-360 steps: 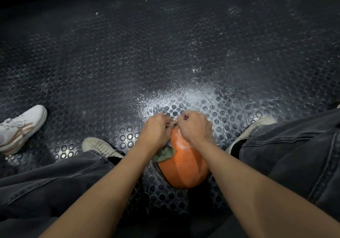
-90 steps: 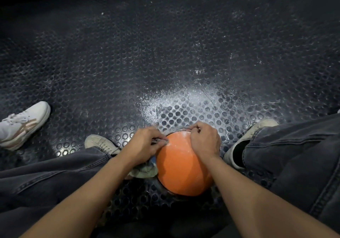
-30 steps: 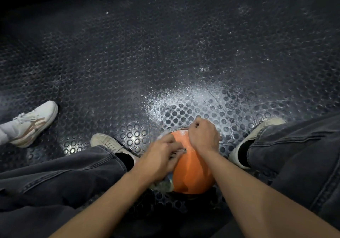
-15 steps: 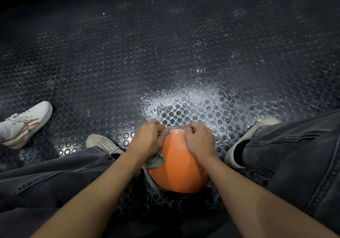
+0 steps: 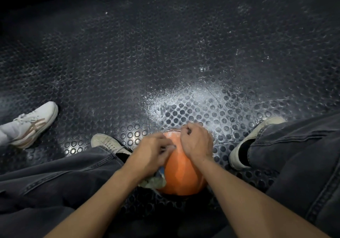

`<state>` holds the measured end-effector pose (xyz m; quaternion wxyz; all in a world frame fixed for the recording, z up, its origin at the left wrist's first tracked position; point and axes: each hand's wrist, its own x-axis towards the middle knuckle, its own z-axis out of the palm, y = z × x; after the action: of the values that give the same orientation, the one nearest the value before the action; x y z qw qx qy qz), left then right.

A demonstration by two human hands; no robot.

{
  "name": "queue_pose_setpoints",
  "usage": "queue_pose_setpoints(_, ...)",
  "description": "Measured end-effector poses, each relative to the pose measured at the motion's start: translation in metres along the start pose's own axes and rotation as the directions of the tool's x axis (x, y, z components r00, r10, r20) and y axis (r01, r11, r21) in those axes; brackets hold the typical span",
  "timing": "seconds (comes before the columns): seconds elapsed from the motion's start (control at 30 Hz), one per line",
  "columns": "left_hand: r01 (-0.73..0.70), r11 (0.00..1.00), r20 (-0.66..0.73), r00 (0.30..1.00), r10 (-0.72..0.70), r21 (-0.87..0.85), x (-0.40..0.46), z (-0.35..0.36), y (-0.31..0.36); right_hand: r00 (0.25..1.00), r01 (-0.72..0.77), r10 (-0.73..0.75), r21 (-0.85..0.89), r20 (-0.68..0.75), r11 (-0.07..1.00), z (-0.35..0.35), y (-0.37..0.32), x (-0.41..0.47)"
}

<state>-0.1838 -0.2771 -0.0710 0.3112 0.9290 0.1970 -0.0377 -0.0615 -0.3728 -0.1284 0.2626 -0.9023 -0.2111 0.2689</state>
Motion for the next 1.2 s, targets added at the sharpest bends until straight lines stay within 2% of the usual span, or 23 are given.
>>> queue_pose_setpoints(0.07,-0.018,1.0,0.006,1.0,0.018,-0.011,0.005,0.0,-0.002,1.0,-0.014,0.013,0.052,0.013,0.999,-0.003,0.001,0.005)
queue_pose_setpoints(0.17,0.15,0.988,-0.153,0.978,-0.145,0.02,0.019,-0.003,-0.023,0.998,0.002,-0.011,0.15,0.059,0.989,-0.005,0.005,0.003)
queue_pose_setpoints(0.2,0.164,0.986,-0.162,0.974,-0.158,0.026,0.018,-0.004,-0.026,0.998,0.008,-0.018,0.155,0.059,0.988,-0.003,0.006,-0.001)
queue_pose_setpoints(0.27,0.063,0.998,-0.105,0.992,-0.063,-0.004,0.01,-0.005,-0.021,1.0,0.002,-0.006,0.146,0.028,0.989,-0.001,0.006,-0.004)
queue_pose_setpoints(0.33,-0.085,0.995,0.041,0.995,0.087,-0.046,0.001,-0.004,-0.006,0.999,-0.028,0.024,0.141,0.032,0.99,-0.002,0.008,-0.002)
queue_pose_setpoints(0.37,-0.115,0.993,0.075,0.99,0.118,-0.039,0.003,-0.004,-0.004,0.999,-0.034,0.028,0.139,0.044,0.99,-0.004,0.009,0.001)
queue_pose_setpoints(0.47,0.012,1.0,-0.059,0.998,-0.011,0.008,0.018,-0.005,-0.016,0.997,-0.052,0.043,0.152,0.065,0.987,-0.006,0.007,0.005)
queue_pose_setpoints(0.53,0.0,1.0,-0.096,0.995,0.0,0.004,0.015,-0.007,-0.022,0.996,-0.071,0.062,0.147,0.064,0.987,-0.003,0.004,0.003)
queue_pose_setpoints(0.63,-0.164,0.986,0.104,0.98,0.167,-0.037,0.004,-0.004,-0.006,0.996,-0.07,0.063,0.142,0.055,0.987,-0.003,0.004,0.005)
queue_pose_setpoints(0.67,-0.183,0.983,0.144,0.972,0.183,-0.013,0.007,-0.004,-0.002,0.997,-0.062,0.054,0.155,0.058,0.986,-0.004,0.006,0.007)
queue_pose_setpoints(0.8,-0.096,0.994,-0.021,0.995,0.097,0.052,0.028,-0.008,-0.018,0.995,-0.059,0.047,0.148,0.086,0.987,-0.005,0.004,0.007)
queue_pose_setpoints(0.87,-0.142,0.99,0.054,0.989,0.141,0.01,0.018,-0.011,-0.025,0.997,-0.039,0.032,0.101,0.07,0.994,-0.005,0.002,0.006)
queue_pose_setpoints(0.93,-0.221,0.974,0.193,0.955,0.226,-0.047,0.009,-0.012,-0.017,0.997,-0.027,0.02,0.086,0.078,0.996,-0.006,0.003,0.007)
queue_pose_setpoints(0.97,-0.252,0.967,0.214,0.943,0.254,-0.038,0.012,-0.009,-0.013,0.996,-0.021,0.012,0.098,0.089,0.995,-0.006,0.003,0.009)
queue_pose_setpoints(1.03,-0.213,0.977,0.12,0.971,0.208,0.026,0.029,-0.006,-0.013,0.994,-0.023,0.008,0.138,0.105,0.99,-0.005,0.004,0.012)
queue_pose_setpoints(1.1,-0.107,0.992,0.017,0.994,0.106,0.059,0.037,-0.007,-0.019,0.994,-0.024,0.011,0.132,0.104,0.991,-0.004,0.002,0.011)
queue_pose_setpoints(1.13,-0.124,0.991,0.011,0.992,0.123,0.048,0.034,-0.008,-0.022,0.995,-0.016,0.004,0.117,0.098,0.993,-0.004,0.001,0.01)
queue_pose_setpoints(1.2,-0.219,0.975,0.14,0.965,0.221,-0.027,0.02,-0.015,-0.024,0.996,0.005,-0.013,0.09,0.093,0.996,-0.005,0.001,0.008)
